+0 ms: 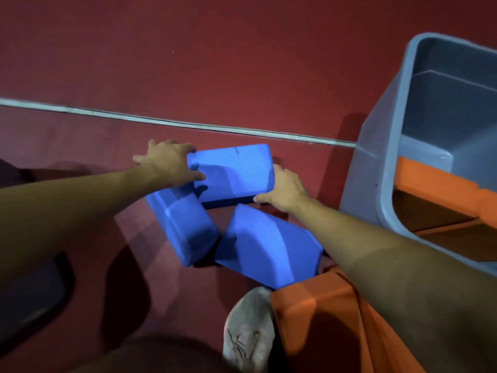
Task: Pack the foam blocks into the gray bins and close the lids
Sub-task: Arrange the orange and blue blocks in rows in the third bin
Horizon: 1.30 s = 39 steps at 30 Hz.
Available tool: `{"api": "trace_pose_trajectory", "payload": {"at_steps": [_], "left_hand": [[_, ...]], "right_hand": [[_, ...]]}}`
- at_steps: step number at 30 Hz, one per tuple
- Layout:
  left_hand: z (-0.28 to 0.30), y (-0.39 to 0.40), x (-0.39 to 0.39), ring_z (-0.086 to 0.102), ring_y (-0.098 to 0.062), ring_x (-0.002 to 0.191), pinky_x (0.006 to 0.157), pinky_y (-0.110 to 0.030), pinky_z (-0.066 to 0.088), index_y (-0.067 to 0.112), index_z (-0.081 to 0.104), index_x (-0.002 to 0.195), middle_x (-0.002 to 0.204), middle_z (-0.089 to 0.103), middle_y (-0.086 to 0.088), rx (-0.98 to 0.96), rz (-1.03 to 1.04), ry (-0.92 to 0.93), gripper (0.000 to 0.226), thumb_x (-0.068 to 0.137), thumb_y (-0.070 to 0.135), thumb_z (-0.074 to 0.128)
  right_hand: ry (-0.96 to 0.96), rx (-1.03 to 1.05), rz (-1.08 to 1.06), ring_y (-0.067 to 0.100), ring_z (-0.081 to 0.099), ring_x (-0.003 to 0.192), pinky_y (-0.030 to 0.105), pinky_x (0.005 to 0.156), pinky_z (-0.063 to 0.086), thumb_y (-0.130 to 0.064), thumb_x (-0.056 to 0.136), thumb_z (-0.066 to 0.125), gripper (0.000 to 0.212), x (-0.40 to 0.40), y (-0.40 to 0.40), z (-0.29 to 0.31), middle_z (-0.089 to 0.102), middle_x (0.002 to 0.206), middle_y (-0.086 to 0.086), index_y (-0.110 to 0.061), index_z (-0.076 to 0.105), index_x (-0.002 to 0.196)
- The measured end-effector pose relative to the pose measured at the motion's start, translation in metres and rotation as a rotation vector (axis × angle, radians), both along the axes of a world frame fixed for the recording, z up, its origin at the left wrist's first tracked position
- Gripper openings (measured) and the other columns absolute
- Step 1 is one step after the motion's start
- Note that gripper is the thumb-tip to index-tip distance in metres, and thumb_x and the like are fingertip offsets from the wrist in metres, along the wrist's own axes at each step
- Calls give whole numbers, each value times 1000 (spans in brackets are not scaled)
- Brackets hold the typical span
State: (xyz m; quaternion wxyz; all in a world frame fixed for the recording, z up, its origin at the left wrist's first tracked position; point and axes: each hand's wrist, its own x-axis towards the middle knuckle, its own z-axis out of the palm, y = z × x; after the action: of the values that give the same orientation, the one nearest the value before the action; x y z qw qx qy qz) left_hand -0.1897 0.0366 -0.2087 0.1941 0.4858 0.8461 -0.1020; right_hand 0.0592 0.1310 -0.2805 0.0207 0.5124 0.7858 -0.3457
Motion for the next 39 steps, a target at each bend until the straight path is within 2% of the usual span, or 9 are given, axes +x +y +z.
{"api": "trace_pose_trajectory", "payload": {"at_steps": [8,14,17,20,24,30,33,36,39], "left_hand": [[-10,-5,-24,47,-35,130,102,-50,45,25,44,141,142,50,-12,-220,170,30,114,50,90,57],[-10,-9,-21,57,-40,114,95,-51,46,21,60,122,125,58,-13,-145,259,104,86,55,72,77],[-11,-8,-23,64,-36,103,80,-39,51,12,64,100,106,64,-13,-108,252,120,69,58,64,82],[-12,-12,-30,64,-35,97,75,-37,51,13,58,84,95,63,-13,-44,317,83,61,57,62,83],[-13,-16,-33,61,-33,87,68,-34,50,13,68,95,95,66,-11,-32,334,3,66,59,68,79],[-3,-14,-25,60,-31,96,74,-34,48,21,65,109,110,66,-9,65,337,-82,67,56,55,86],[13,-3,-7,60,-33,105,81,-36,48,24,59,117,116,64,-9,188,234,-100,71,55,45,86],[33,15,11,58,-36,94,78,-38,47,23,55,109,111,54,-16,365,99,-126,68,50,37,86],[48,30,27,52,-32,80,72,-37,47,23,51,107,100,44,-13,546,-45,-177,71,45,32,84]], "right_hand": [[20,-194,-245,29,58,108,39,86,50,-47,51,90,85,-11,-6,-18,60,121,8,-9,53,118],[146,-307,-399,25,64,93,42,80,56,-47,31,86,84,-14,-13,-19,65,108,4,-14,57,103],[225,-287,-449,25,64,92,44,82,56,-33,47,90,67,-16,-16,-17,66,107,4,-18,55,102],[287,-186,-456,25,62,96,40,83,54,-34,52,85,69,-21,-16,-12,60,114,4,-31,56,115],[374,-135,-435,23,58,97,28,70,48,-28,69,81,67,-28,-17,-5,56,118,4,-38,49,127],[484,-38,-469,19,60,106,30,88,48,-25,75,79,56,-26,-13,9,63,120,0,-28,56,125],[503,126,-481,18,57,104,24,91,42,-22,72,81,56,-17,-4,31,60,118,6,-25,60,124],[528,345,-437,14,51,103,14,92,34,-15,70,81,57,-5,9,63,53,121,7,-18,62,123],[448,520,-350,24,51,113,28,103,37,-14,67,79,59,13,19,87,48,126,8,-18,61,123]]}}
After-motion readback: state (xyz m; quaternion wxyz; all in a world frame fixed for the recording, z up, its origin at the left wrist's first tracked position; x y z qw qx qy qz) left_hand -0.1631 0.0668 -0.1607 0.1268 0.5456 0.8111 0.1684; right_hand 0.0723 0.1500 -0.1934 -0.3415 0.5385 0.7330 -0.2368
